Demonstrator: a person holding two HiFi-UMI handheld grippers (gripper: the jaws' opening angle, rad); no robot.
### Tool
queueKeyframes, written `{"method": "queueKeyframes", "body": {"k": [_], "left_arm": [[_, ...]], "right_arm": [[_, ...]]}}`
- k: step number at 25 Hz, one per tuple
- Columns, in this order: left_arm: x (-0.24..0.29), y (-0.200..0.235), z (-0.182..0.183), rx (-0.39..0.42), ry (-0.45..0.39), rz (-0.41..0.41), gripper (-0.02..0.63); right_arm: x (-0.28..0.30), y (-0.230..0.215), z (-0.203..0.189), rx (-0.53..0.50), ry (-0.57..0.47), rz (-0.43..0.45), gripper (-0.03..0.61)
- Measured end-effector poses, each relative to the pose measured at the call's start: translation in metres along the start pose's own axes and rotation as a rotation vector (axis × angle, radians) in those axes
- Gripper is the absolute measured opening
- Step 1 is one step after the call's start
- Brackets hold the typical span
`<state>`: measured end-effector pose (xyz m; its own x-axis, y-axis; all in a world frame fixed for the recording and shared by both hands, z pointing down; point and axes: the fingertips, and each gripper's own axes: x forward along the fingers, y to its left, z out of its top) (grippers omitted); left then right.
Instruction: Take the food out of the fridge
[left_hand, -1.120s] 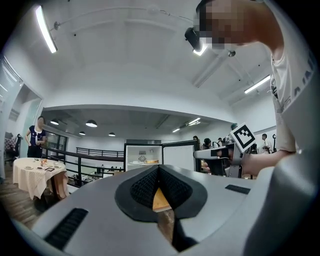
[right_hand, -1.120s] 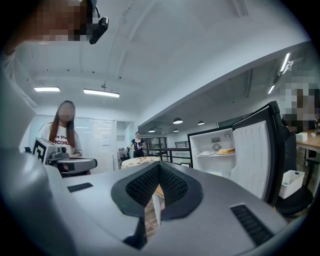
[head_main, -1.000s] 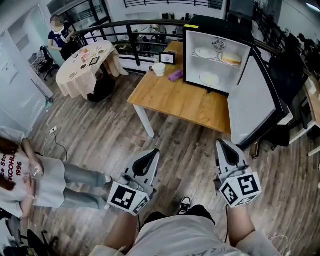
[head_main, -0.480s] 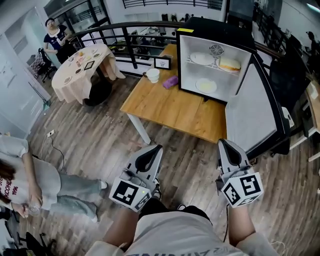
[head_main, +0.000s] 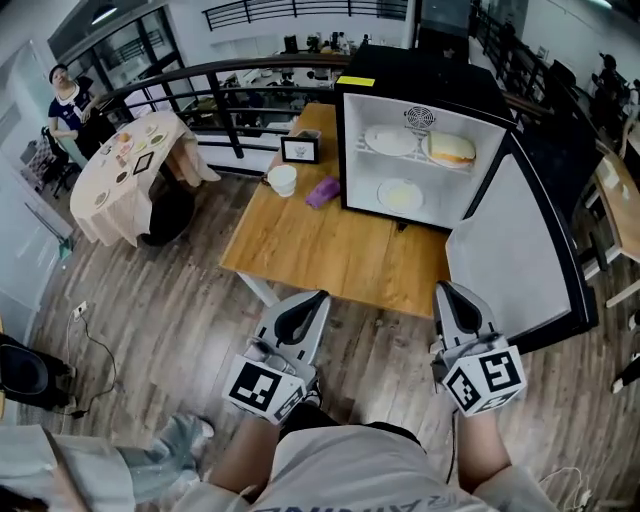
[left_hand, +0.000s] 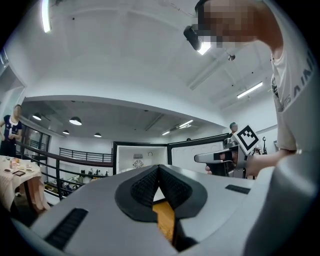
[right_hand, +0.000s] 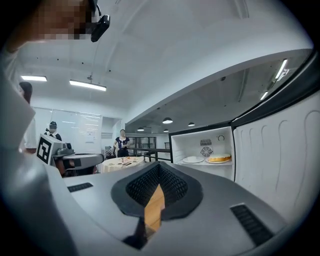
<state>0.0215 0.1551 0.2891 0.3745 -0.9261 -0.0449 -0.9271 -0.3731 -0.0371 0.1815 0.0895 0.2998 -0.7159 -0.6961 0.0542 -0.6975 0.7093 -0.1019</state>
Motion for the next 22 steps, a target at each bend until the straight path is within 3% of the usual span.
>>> {"method": "queueKeyframes", "body": {"k": [12,22], "left_arm": [[0.070,0.141,-0.011,-0.002,0.015,-0.162,0.009],[0.122,0.166,-0.026,-0.028,0.028,-0.278,0.009]], "right_arm": [[0.132,-0.002,0.005,0.021,0.027,-0.174,0.020],[0.155,-0.036,0.003,0.060,0.023,-0.316,0.020]]}}
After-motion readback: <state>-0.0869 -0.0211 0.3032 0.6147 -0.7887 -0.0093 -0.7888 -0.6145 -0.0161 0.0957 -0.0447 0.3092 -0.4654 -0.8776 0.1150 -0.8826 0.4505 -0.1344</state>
